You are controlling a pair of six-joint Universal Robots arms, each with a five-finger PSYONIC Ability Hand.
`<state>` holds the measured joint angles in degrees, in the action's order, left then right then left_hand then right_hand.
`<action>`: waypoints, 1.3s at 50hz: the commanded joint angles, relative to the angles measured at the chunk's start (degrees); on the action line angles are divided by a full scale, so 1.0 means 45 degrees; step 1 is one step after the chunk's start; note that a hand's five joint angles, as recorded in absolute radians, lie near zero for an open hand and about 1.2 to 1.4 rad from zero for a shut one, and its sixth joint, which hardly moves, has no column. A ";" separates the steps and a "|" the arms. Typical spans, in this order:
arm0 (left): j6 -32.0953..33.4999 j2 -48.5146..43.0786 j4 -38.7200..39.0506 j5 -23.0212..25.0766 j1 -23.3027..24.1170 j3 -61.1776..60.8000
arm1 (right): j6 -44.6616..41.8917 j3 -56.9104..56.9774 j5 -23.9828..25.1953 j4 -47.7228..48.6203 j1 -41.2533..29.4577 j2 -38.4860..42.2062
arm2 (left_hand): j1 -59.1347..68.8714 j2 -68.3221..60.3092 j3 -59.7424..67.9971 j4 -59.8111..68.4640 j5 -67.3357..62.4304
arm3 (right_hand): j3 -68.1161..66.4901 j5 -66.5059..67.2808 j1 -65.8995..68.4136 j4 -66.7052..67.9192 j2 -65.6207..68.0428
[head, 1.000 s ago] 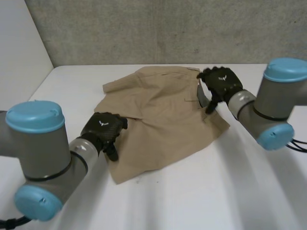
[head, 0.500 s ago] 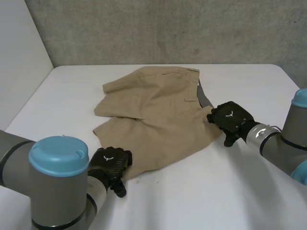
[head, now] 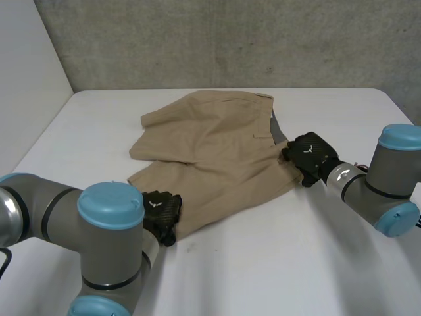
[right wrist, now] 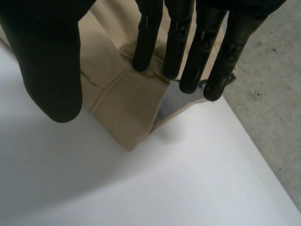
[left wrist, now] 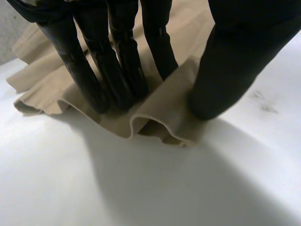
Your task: Fold the shorts.
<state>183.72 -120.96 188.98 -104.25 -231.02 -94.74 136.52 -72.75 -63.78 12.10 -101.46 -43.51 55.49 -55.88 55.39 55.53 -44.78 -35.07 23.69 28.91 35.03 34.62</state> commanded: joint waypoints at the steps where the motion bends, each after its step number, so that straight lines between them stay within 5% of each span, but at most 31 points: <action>1: 0.0032 0.0045 0.0737 0.0004 -0.0165 0.0135 | -0.0007 0.0364 -0.0006 0.0006 -0.0012 0.0118 | 0.4587 -0.4501 0.4610 0.4577 -0.4743 | -0.1587 0.1895 0.2956 0.1595 0.1688; 14: 0.0052 0.0143 0.0894 0.0004 -0.1024 0.0389 | 0.0013 0.1048 -0.0045 -0.0013 -0.0012 0.0704 | 0.5447 -0.5361 0.5470 0.5437 -0.5603 | -0.3751 0.4059 0.5120 0.3759 0.3852; 19: 0.0091 0.0162 0.0855 0.0023 -0.1278 0.0467 | 0.0110 0.1224 -0.0026 -0.0052 -0.0012 0.0763 | 0.5447 -0.5361 0.5470 0.5437 -0.5603 | -0.9960 1.0268 1.1329 0.9968 1.0061; 29: 0.0091 0.0630 0.0797 0.0023 -0.1298 0.0487 | 0.1709 0.1185 0.0032 -0.0481 -0.0012 0.0159 | 0.5447 -0.5361 0.5470 0.5437 -0.5603 | -0.9984 1.0292 1.1354 0.9993 1.0085; 40: 0.0909 0.1900 0.0874 0.0121 -0.2058 0.0506 | 0.3839 0.1204 0.0522 -0.3566 0.0027 -0.0995 | 0.5447 -0.5361 0.5470 0.5437 -0.5603 | -0.9984 1.0292 1.1354 0.9993 1.0085; 42: 0.1125 0.1901 0.0894 0.0140 -0.2215 0.0564 | 0.4054 0.1205 0.0308 -0.4073 0.0027 -0.0937 | 0.5447 -0.5361 0.5470 0.5437 -0.5603 | -0.8327 0.8635 0.9696 0.8335 0.8428; 46: 0.1594 0.1764 0.0953 0.0160 -0.2587 0.0760 | 0.4407 0.1185 -0.0785 -0.5090 0.0007 -0.0838 | 0.5447 -0.5361 0.5470 0.5437 -0.5603 | -0.0066 0.0374 0.1435 0.0074 0.0167; 51: 0.1751 0.1141 0.0914 0.0179 -0.2938 0.0877 | 0.4368 0.0699 -0.1803 -0.4450 -0.0012 -0.1130 | 0.5447 -0.5361 0.5470 0.5437 -0.5603 | 0.0357 -0.0049 0.1012 -0.0349 -0.0256; 65: 0.1751 0.0885 0.0933 0.0179 -0.3076 0.1092 | 0.4329 -0.0729 -0.1452 -0.2455 -0.0637 -0.1639 | 0.5447 -0.5361 0.5470 0.5437 -0.5603 | -0.0538 0.0846 0.1907 0.0546 0.0638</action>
<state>191.67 -117.01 193.15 -103.44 -244.88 -90.50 156.01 -74.58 -71.49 -1.22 -102.85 -50.74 64.51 -68.58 68.17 68.36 -55.64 -31.42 21.71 27.54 31.72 31.78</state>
